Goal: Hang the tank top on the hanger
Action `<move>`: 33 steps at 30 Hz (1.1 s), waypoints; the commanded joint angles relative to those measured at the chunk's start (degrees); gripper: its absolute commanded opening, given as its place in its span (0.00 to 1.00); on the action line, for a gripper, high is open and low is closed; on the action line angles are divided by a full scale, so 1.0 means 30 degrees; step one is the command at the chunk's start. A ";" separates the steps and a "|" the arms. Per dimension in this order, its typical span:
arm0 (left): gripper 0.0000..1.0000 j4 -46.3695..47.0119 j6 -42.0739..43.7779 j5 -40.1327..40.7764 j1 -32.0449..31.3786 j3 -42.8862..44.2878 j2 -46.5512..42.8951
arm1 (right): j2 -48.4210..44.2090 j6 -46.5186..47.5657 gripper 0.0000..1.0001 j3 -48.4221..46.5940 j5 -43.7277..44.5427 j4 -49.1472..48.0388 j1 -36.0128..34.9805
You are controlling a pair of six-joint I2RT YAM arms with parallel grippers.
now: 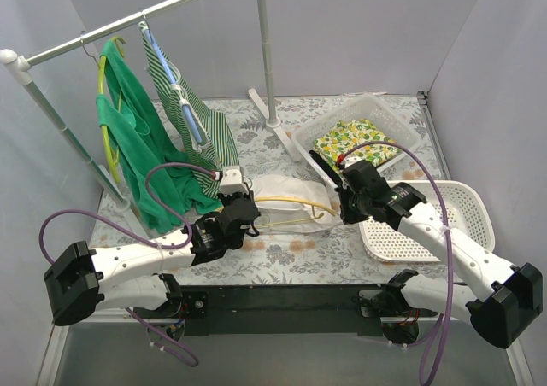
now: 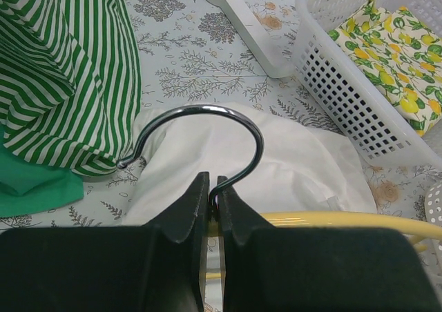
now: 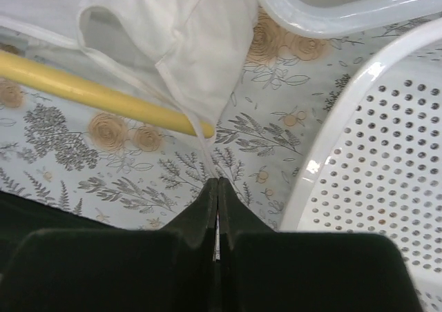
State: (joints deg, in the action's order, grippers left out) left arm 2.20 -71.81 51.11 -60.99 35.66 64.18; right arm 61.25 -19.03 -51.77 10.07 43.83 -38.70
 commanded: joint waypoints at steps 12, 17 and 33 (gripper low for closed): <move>0.00 0.1699 -0.0819 0.1976 -0.0792 0.0505 0.1368 | -0.1142 -0.3382 0.01 -0.1377 -0.5783 -0.3942 -0.0109; 0.00 0.1728 -0.0497 0.2765 -0.1464 0.1820 0.2101 | -0.0906 -0.3853 0.01 -0.1815 -0.6988 -0.4739 -0.0313; 0.00 0.1642 0.3127 0.3121 -0.2667 0.6129 0.3274 | -0.2165 -0.2479 0.01 -0.4071 -0.3505 -0.2836 -0.0372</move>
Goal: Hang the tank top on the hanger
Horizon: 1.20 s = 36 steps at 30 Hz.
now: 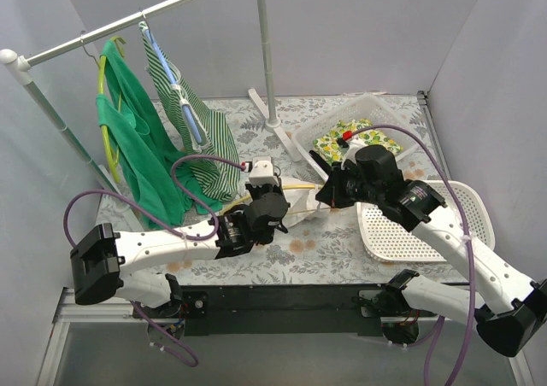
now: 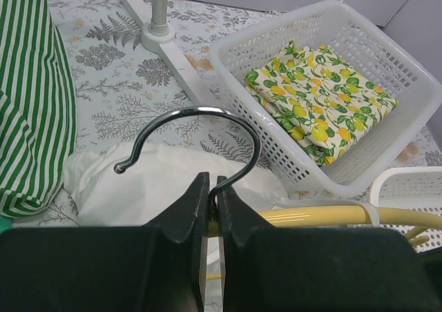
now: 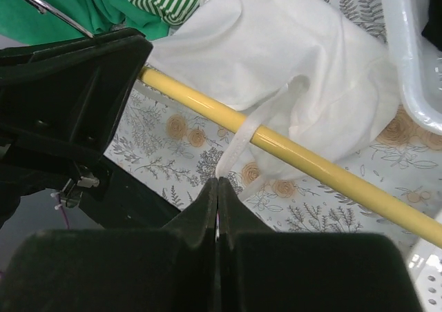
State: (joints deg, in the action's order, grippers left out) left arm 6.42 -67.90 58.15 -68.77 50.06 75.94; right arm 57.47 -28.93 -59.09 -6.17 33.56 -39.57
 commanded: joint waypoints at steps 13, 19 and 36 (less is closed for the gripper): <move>0.00 -0.3250 0.5316 -0.2389 -0.0074 0.7391 -0.0148 | -0.2633 0.3430 0.50 -0.4207 -0.0637 0.0268 -0.0081; 0.00 -0.4538 0.6021 -0.3445 -0.0074 0.9033 -0.0061 | -0.3600 0.4894 0.57 -0.5584 -0.0052 0.0151 -0.0081; 0.00 -0.9313 0.6753 -0.8074 -0.0074 1.2609 -0.0675 | -0.2113 0.9174 0.72 -0.7781 0.1189 0.1906 -0.0081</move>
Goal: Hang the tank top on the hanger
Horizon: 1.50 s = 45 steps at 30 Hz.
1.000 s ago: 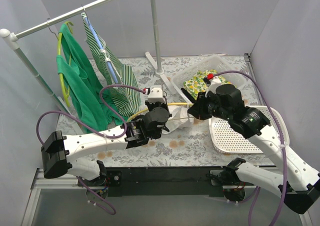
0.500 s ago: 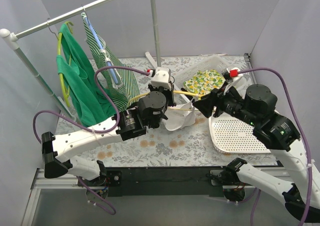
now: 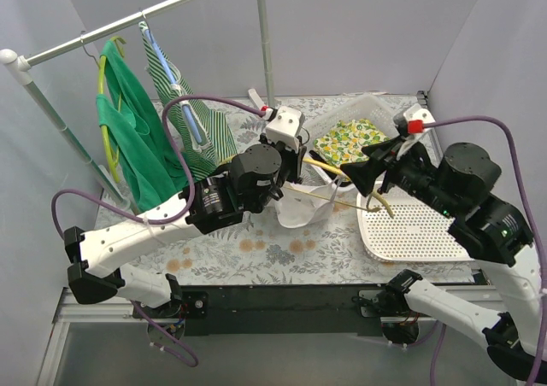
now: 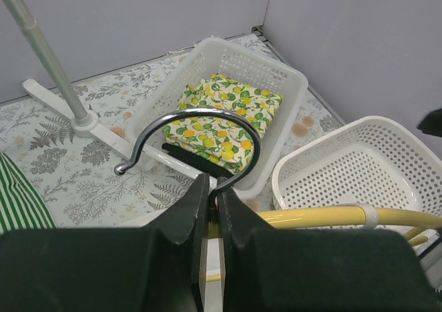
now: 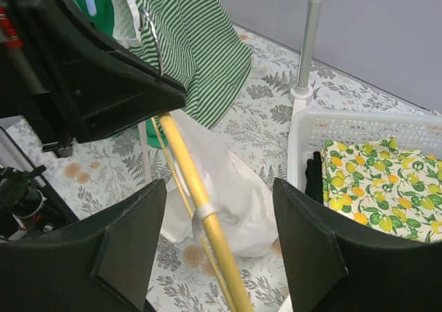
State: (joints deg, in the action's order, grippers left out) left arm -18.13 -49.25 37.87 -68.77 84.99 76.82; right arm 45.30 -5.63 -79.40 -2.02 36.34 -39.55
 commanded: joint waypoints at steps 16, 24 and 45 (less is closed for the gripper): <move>0.00 -0.0842 0.1301 -0.1900 -0.0074 -0.0116 -0.1874 | 0.2041 0.1377 0.67 -0.0138 -0.3862 0.2478 -0.0088; 0.00 0.0242 0.1330 -0.2076 -0.0074 -0.0645 -0.2636 | 0.1980 0.1116 0.64 0.1005 -0.5242 0.2829 -0.0088; 0.49 0.1122 0.1389 -0.0494 -0.0074 -0.0352 -0.1523 | 0.0984 0.0470 0.01 0.1065 -0.2520 0.1277 -0.0088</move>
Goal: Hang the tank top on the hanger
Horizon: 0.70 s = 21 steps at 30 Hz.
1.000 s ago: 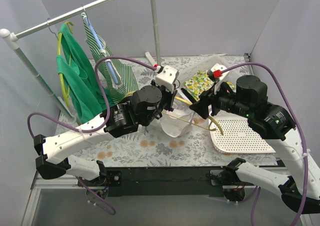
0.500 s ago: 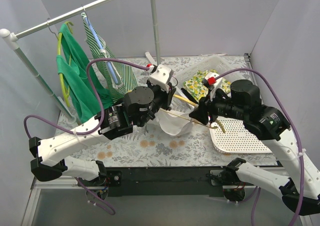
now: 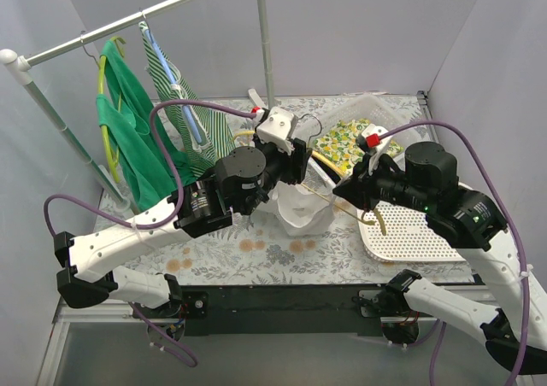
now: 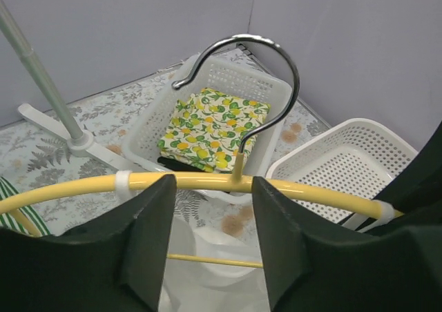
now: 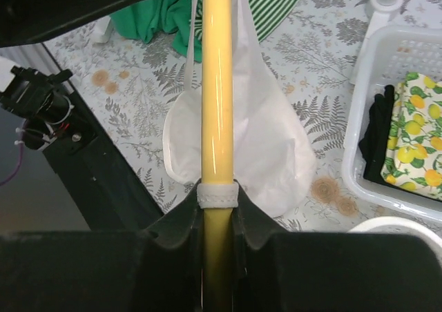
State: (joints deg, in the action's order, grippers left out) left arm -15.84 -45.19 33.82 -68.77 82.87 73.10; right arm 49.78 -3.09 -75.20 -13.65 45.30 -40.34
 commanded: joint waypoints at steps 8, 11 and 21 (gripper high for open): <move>0.98 0.0211 -0.0054 0.1090 -0.0074 0.0238 -0.1279 | 0.0017 -0.0433 0.01 -0.0393 0.1678 -0.2237 0.0174; 0.98 0.0064 -0.0230 0.0419 -0.0074 -0.0083 -0.2068 | 0.0455 -0.0463 0.01 -0.0598 0.1825 -0.2238 0.0174; 0.98 0.0006 -0.1372 -0.1283 -0.0074 -0.1782 -0.5349 | 0.3880 -0.0230 0.01 -0.4281 0.2968 -0.3234 0.0174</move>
State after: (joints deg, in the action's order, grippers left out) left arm -15.40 -47.79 32.82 -68.77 79.33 60.95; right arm 56.88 -4.43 -78.15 -7.18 43.66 -39.86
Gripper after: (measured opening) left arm 0.981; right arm 0.198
